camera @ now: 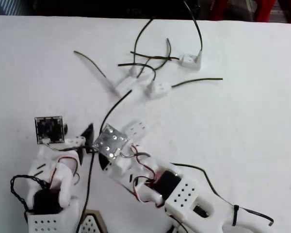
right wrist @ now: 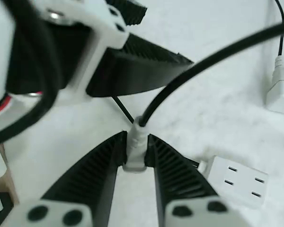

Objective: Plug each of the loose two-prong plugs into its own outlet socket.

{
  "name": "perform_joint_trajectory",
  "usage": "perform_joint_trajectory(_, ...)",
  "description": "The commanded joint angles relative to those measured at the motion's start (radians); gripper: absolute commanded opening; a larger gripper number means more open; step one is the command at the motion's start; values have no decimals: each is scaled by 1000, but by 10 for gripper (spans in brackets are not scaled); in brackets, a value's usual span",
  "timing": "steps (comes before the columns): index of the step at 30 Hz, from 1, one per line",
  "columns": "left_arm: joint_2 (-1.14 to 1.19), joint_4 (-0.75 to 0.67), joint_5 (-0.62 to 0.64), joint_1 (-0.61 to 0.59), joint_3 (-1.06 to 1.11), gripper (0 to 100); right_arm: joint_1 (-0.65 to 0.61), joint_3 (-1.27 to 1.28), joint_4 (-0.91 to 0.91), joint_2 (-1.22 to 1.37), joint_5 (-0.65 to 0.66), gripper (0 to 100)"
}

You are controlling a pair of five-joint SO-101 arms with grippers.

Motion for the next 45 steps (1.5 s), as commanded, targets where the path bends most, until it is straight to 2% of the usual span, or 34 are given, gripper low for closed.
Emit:
perform_joint_trajectory(1, -12, 52, 6, 47, -74, 262, -5, -5, 1, -25, -9, 17)
perform_joint_trajectory(7, -12, 95, 6, 93, -80, 260, -61, 9, -1, -7, -9, 17)
perform_joint_trajectory(17, -12, 140, -20, 125, -91, 260, -44, -6, -120, 173, -8, 17)
perform_joint_trajectory(26, -12, 98, -26, 96, -80, 261, 104, -51, -15, 70, -11, 17)
perform_joint_trajectory(32, -12, -46, -23, 21, -9, 260, 275, -57, -38, 38, -11, 17)
perform_joint_trajectory(37, -12, -158, -26, 19, 68, 260, 364, -58, -153, 159, -2, 17)
perform_joint_trajectory(45, -12, -164, -28, 19, 74, 260, 450, -176, -191, 430, -2, 17)
